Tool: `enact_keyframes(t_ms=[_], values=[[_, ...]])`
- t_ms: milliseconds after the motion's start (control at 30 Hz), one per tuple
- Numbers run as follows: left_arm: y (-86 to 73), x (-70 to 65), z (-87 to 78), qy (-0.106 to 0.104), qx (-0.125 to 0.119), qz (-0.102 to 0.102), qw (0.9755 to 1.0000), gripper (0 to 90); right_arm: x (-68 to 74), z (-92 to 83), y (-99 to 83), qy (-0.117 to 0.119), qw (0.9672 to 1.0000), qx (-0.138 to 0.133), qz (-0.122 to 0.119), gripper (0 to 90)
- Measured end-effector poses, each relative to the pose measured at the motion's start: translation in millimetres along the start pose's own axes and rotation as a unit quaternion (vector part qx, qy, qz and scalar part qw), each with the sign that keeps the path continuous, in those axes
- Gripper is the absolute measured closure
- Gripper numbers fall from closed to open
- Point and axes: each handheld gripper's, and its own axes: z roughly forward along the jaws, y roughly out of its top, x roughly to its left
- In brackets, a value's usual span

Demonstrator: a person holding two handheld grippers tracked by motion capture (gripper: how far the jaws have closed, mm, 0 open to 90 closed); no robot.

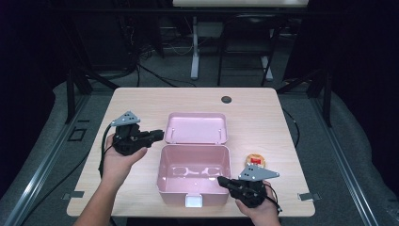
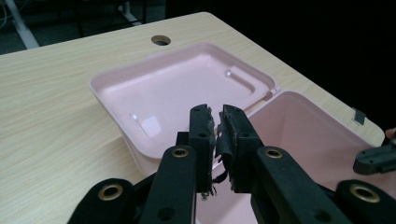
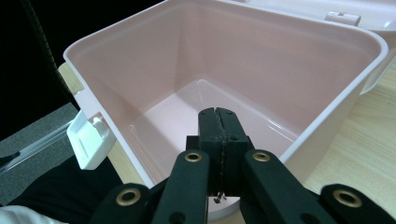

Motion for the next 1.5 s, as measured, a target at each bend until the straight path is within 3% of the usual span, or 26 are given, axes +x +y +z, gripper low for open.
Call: enact_keyframes(t_ms=[233,433,700,767,1067,1267,1333,1500], values=[[-21.4,-4.1,-10.1,0.003,-0.006,0.001,1.0,74.1,0.8,0.2,0.4,-0.003,1.0,0.001,-0.004,89.8],[-38.6,-4.2,-16.7,0.008,-0.021,-0.002,0.9998,67.6,3.0,0.0,2.0,0.006,0.9999,0.003,-0.01,81.7],[-54.8,-0.9,-24.5,0.015,-0.026,-0.005,0.9995,61.8,10.9,-16.9,15.4,0.016,0.998,-0.059,-0.017,70.7],[-58.0,0.8,-28.4,0.015,-0.028,-0.008,0.9995,61.0,10.0,-19.2,17.3,0.024,0.9976,-0.063,-0.016,67.0],[-63.7,3.4,-34.7,0.018,-0.027,-0.011,0.9994,56.7,4.3,-25.2,20.0,0.016,0.9962,-0.085,-0.013,57.2],[-63.4,2.0,-33.3,0.016,-0.027,-0.01,0.9995,55.9,1.6,-31.8,22.7,-0.008,0.9929,-0.117,-0.024,48.5],[-63.1,0.6,-33.4,0.015,-0.026,-0.008,0.9995,55.5,-1.2,-33.9,24.0,-0.01,0.9932,-0.114,-0.018,45.5],[-63.4,-2.6,-32.0,0.016,-0.022,-0.004,0.9996,54.8,-10.2,-38.1,28.6,-0.055,0.9924,-0.11,-0.005,39.3]])
